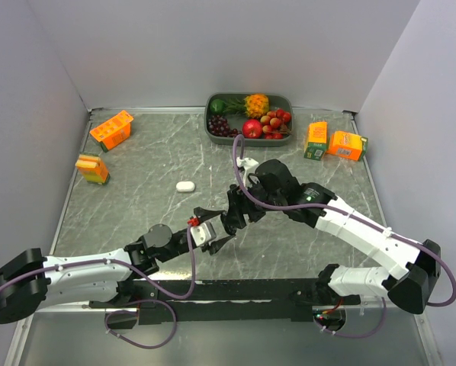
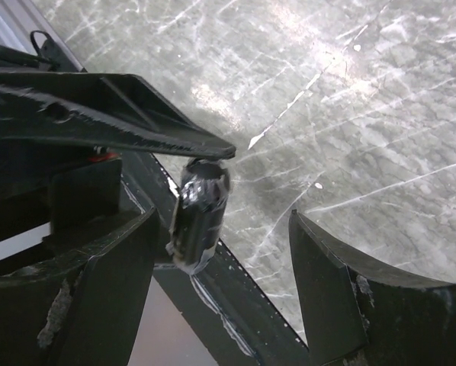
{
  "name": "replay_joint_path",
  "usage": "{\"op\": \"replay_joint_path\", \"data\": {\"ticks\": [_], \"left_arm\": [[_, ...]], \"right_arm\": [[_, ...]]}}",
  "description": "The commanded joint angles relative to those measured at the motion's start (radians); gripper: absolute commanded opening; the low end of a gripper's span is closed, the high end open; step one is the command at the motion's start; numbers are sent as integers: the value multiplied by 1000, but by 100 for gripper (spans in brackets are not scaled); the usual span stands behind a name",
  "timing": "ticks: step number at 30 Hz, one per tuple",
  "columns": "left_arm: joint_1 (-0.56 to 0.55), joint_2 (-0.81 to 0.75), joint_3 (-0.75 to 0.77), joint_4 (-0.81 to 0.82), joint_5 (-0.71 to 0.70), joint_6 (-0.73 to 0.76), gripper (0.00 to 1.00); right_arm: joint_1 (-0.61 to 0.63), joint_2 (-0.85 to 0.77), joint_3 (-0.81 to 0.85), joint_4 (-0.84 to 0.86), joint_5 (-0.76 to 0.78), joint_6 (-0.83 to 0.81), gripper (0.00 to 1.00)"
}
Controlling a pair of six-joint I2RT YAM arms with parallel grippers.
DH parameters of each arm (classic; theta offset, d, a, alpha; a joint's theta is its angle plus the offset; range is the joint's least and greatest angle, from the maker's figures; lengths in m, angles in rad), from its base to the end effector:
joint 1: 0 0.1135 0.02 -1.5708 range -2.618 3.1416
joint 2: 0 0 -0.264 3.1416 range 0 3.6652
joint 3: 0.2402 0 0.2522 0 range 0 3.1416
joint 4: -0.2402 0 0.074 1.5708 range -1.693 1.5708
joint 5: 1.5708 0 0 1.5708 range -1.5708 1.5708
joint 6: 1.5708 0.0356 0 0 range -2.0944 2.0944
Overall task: Insert the wireless bluetooth earbuds into the charging case
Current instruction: Open the charging case.
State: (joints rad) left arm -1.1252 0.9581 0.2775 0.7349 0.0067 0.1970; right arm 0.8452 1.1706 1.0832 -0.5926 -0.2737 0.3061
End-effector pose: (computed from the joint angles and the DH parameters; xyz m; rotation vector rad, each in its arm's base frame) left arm 0.0885 -0.1858 0.2279 0.9642 1.2305 -0.7435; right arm 0.1591 0.1939 0.3269 -0.7858 2.2560 0.8949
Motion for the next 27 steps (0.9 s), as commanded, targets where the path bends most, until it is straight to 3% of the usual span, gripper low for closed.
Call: {"op": "replay_joint_path", "data": {"ticks": [1,27], "left_arm": [[-13,-27,35,26,-4,1,1],[-18,-64,14,3,-48,9,1]], "right_arm": [[-5,0,41,24,11,7,75],[-8,-37,38,-16,73,10,75]]}}
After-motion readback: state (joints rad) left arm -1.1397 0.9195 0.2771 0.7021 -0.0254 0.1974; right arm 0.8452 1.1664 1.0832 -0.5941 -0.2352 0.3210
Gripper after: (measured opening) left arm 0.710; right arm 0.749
